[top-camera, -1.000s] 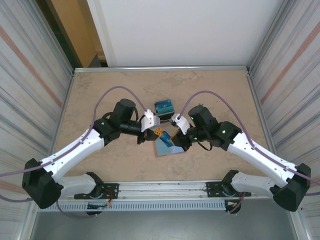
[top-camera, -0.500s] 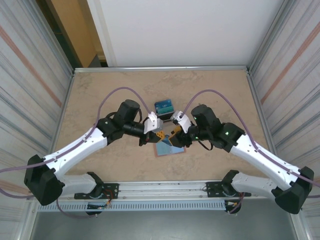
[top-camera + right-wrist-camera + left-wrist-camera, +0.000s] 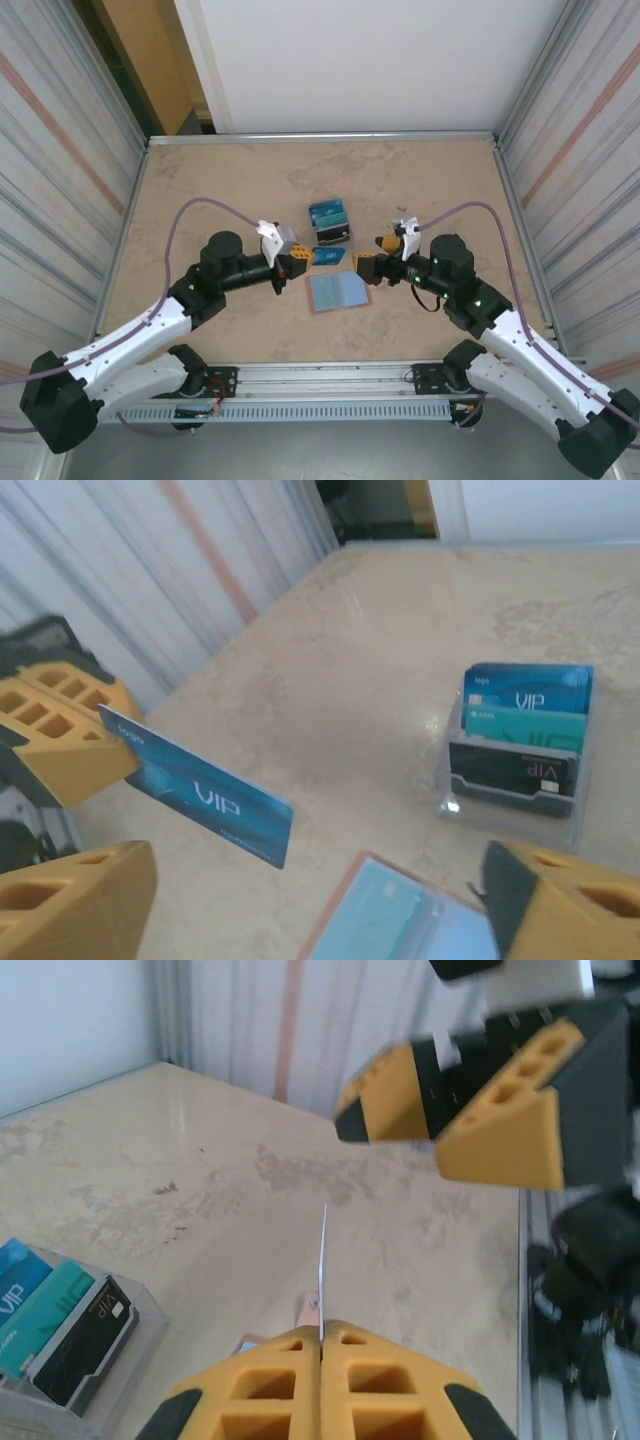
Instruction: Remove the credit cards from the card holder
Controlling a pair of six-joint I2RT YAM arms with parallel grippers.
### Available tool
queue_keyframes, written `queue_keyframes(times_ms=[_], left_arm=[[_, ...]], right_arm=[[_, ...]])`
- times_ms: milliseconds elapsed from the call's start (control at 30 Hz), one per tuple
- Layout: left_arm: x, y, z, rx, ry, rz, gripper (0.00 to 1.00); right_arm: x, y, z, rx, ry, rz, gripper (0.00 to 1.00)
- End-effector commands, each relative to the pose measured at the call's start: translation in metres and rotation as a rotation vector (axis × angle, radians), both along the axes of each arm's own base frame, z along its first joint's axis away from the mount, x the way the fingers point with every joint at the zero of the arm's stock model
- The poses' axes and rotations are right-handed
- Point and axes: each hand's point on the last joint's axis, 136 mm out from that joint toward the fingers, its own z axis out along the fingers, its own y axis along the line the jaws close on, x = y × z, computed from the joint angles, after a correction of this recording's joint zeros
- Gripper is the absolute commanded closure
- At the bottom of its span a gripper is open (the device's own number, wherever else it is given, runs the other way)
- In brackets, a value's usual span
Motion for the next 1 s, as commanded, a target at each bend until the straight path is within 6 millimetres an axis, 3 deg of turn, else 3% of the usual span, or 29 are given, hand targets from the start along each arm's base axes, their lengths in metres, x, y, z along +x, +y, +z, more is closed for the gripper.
queue_keyframes(times_ms=[0,267,567,733,833,967], left_arm=[[0.014,0.011,0.038,-0.228,0.087,0.121,1.00],[0.016,0.023,0.059,-0.400,0.168,0.158,1.00],[0.018,0.025,0.059,-0.486,0.209,0.160,1.00],[0.019,0.024,0.061,-0.508,0.213,0.156,1.00],[0.020,0.023,0.061,-0.510,0.211,0.154,1.00],[0.022,0.025,0.061,-0.523,0.202,0.168,1.00]], right_arm=[[0.004,-0.001,0.034,0.218,-0.037,-0.029,0.09],[0.013,0.015,0.039,0.334,0.040,0.080,0.06],[0.020,0.043,0.057,0.419,0.056,0.212,0.22],[0.020,0.065,0.058,0.424,0.091,0.297,0.27],[0.017,0.079,0.061,0.424,0.098,0.356,0.35],[0.012,0.092,0.068,0.421,0.096,0.427,0.54]])
